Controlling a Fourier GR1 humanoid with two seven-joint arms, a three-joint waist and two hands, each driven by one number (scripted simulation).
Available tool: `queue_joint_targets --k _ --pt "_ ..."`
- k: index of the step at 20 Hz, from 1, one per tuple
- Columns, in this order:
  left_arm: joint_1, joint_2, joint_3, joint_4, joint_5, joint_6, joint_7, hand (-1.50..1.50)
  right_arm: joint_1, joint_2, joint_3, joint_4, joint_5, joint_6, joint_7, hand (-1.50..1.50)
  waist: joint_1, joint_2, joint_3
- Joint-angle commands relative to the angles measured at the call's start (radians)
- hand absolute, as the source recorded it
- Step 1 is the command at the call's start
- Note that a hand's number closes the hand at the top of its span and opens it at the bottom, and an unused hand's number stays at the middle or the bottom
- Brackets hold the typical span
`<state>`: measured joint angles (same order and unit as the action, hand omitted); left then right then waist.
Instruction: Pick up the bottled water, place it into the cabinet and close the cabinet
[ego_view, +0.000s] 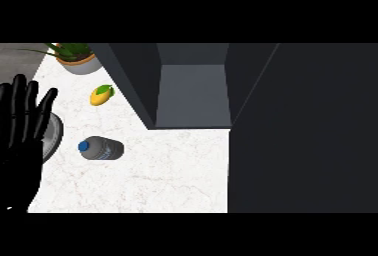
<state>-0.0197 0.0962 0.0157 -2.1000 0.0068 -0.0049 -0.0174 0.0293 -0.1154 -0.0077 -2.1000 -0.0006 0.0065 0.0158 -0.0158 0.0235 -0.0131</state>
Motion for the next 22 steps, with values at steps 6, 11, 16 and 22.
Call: queue_joint_targets --k 6,11,16,22 --pt "0.116 -0.093 0.040 -0.020 -0.122 0.206 -0.178 -1.50 0.148 0.002 0.056 -0.130 -0.033 0.075 -0.048 -1.50 0.013 -0.027 0.013" --pt "0.279 -0.095 -0.020 -0.156 0.079 0.363 -0.016 -1.50 0.190 0.012 0.171 -0.234 -0.162 0.144 0.082 -1.50 0.024 -0.030 0.013" --pt "0.394 -0.096 -0.259 -0.296 -0.034 0.515 -0.020 -1.50 0.274 0.029 0.271 -0.376 -0.099 0.107 0.176 -1.50 0.016 -0.029 0.013" --pt "0.471 -0.084 -0.262 -0.554 -0.138 0.499 0.199 -1.50 0.311 0.057 0.410 -0.439 0.016 0.066 0.199 -1.50 0.016 -0.028 0.014"
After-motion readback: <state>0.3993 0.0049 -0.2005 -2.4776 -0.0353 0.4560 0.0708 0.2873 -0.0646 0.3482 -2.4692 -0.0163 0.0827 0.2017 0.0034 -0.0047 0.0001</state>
